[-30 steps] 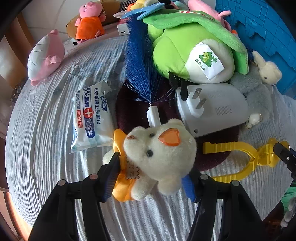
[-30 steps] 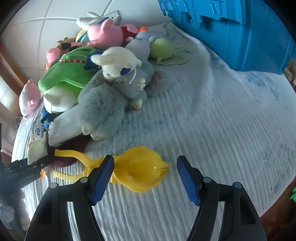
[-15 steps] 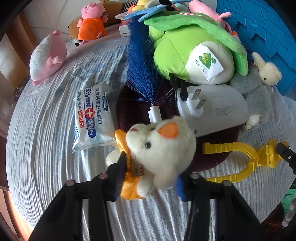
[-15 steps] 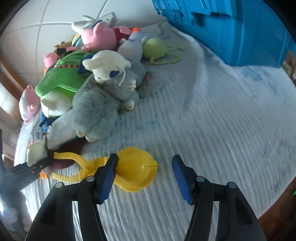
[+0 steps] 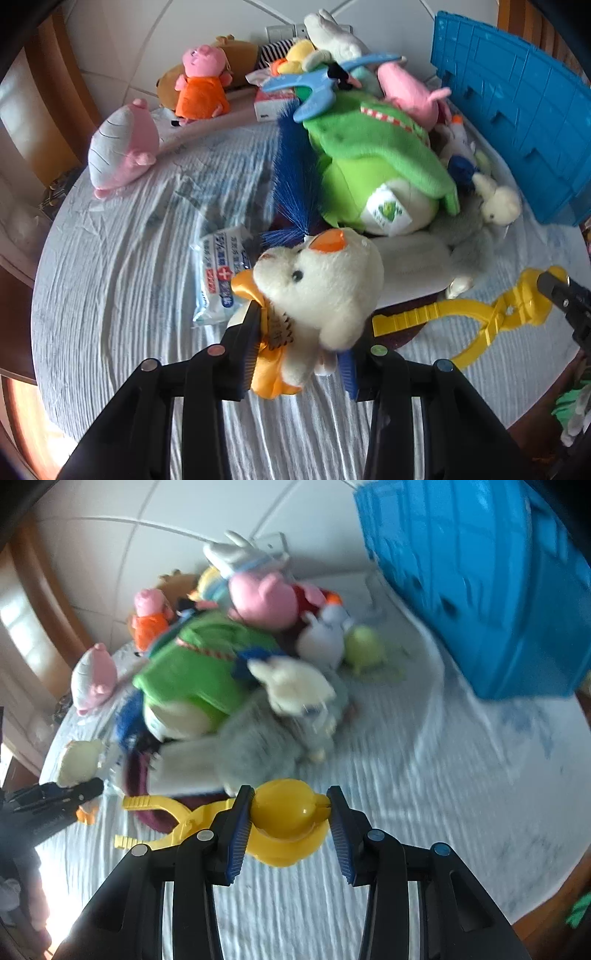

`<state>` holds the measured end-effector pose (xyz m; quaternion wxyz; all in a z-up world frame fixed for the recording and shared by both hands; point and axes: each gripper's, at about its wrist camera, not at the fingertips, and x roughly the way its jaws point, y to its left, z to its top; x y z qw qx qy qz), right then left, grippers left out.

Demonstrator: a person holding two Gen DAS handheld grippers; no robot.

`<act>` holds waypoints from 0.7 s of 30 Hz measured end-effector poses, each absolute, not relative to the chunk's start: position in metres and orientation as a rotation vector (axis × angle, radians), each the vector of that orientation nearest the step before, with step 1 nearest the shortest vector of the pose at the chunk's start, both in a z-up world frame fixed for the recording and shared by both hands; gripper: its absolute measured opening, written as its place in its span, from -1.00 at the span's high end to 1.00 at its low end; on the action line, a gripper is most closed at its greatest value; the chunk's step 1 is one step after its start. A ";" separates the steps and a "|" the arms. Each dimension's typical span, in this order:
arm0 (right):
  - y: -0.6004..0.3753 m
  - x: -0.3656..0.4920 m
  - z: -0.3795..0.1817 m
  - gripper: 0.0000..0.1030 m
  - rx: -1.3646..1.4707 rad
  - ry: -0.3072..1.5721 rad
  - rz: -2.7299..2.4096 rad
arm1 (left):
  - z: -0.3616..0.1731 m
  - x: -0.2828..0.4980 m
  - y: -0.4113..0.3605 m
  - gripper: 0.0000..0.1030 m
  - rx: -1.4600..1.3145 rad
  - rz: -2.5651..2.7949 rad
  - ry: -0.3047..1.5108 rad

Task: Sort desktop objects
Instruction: 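Close right tool on the yellow scoop while left tool grasps the cream teddy bear, then carry the teddy bear in left tool and scoop in right tool over the blue bin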

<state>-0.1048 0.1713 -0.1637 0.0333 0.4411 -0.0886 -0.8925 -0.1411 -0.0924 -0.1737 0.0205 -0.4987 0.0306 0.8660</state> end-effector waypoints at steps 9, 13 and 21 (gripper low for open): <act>0.149 -0.113 -0.091 0.24 1.171 -0.125 -2.790 | -0.103 -0.109 -0.093 0.43 -1.418 2.744 0.050; 0.137 -0.116 -0.063 0.24 1.107 -0.079 -2.799 | -0.088 -0.108 -0.095 0.47 -1.391 2.737 0.028; 0.129 -0.118 -0.024 0.24 1.023 0.024 -2.833 | -0.066 -0.109 -0.088 0.48 -1.315 2.742 0.038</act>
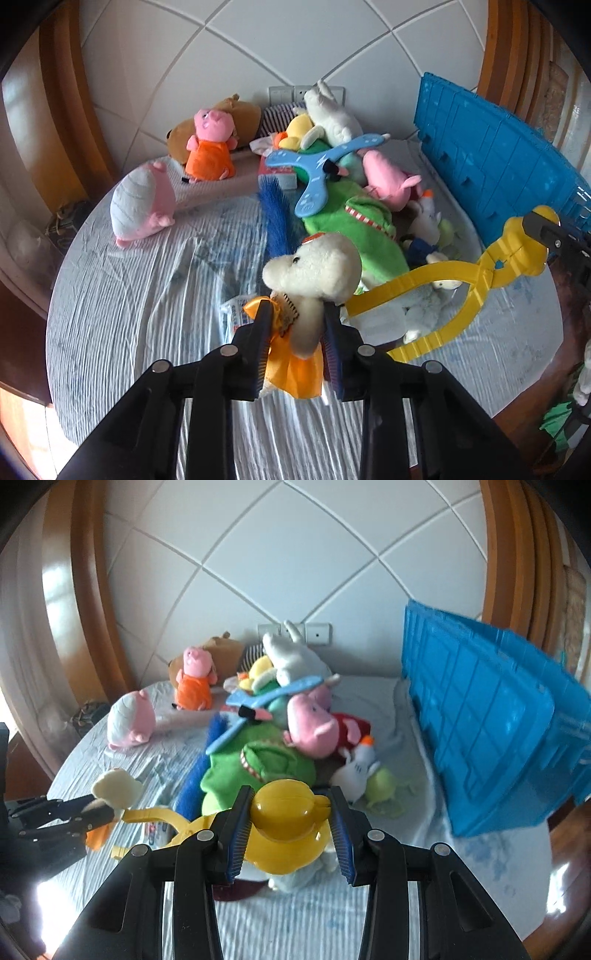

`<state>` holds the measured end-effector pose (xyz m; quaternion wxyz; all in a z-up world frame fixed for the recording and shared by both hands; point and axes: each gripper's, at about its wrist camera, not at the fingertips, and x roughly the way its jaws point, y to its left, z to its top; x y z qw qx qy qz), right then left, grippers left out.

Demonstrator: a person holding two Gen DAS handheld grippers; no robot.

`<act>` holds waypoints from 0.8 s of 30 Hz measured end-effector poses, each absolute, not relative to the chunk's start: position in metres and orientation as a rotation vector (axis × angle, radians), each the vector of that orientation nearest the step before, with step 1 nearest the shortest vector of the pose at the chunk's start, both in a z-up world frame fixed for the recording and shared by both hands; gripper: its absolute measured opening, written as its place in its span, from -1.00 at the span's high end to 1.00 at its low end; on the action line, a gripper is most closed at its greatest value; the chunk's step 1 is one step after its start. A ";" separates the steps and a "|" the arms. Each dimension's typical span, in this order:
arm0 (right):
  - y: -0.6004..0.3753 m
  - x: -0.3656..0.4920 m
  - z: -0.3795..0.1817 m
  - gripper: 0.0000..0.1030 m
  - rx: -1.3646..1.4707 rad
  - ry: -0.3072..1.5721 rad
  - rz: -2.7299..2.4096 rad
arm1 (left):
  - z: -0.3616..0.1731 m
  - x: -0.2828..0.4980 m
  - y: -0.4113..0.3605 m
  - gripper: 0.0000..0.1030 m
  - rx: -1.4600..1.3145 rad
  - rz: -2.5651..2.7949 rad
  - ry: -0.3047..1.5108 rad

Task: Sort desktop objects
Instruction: 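Carry the teddy bear in left tool and scoop in right tool over the blue bin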

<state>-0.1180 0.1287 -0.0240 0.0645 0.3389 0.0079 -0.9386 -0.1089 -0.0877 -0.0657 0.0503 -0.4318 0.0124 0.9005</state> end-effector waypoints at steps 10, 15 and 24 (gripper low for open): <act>0.141 -0.124 0.008 0.24 0.966 0.063 -2.879 | -0.035 -0.127 -0.061 0.48 -1.205 2.731 0.064; 0.170 -0.129 0.036 0.24 0.884 0.050 -2.932 | -0.014 -0.145 -0.025 0.48 -1.143 2.721 0.086; 0.284 -0.152 0.094 0.24 0.676 0.019 -3.027 | 0.043 -0.197 0.094 0.56 -0.974 2.717 0.070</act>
